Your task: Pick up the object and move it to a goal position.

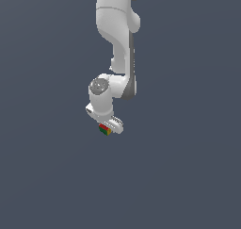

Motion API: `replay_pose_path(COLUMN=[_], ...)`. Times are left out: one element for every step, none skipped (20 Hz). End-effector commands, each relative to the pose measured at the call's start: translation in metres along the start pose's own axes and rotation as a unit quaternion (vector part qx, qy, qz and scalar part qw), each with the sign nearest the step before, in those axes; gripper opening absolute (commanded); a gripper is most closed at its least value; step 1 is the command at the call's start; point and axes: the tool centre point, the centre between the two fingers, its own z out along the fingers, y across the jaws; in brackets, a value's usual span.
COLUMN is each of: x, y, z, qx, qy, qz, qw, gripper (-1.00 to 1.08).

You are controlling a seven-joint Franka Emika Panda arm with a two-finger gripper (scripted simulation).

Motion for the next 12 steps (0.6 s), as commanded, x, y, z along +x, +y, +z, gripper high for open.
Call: replay_pose_path(x=[0.0008,0.0008,0.0008,0.0008,0.0008,0.0008,0.0008,0.0008,0.0008,0.0008,0.0008,0.0003], y=[-0.0003,-0.0003,-0.0003,-0.0003,-0.0003,-0.0003,-0.0003,-0.0003,-0.0003,-0.0003,-0.0003,-0.0010], z=[0.0021,0.0021,0.0021,0.0021,0.0021,0.0021,0.0021,0.0021,0.0021,0.0021,0.0021,0.0015], qx=[0.000,0.000,0.000,0.000,0.000,0.000,0.000,0.000,0.000,0.000,0.000,0.001], qy=[0.001,0.001,0.001,0.001,0.001,0.001,0.001,0.001,0.001,0.001,0.001,0.001], qz=[0.000,0.000,0.000,0.000,0.000,0.000,0.000,0.000,0.000,0.000,0.000,0.000], qw=[1.0000,1.0000,1.0000,1.0000,1.0000,1.0000,1.0000,1.0000,1.0000,1.0000,1.0000,1.0000], gripper=[1.00,-1.00,-1.00,-1.00,-1.00,-1.00,-1.00,-1.00,-1.00,-1.00,-1.00,-1.00])
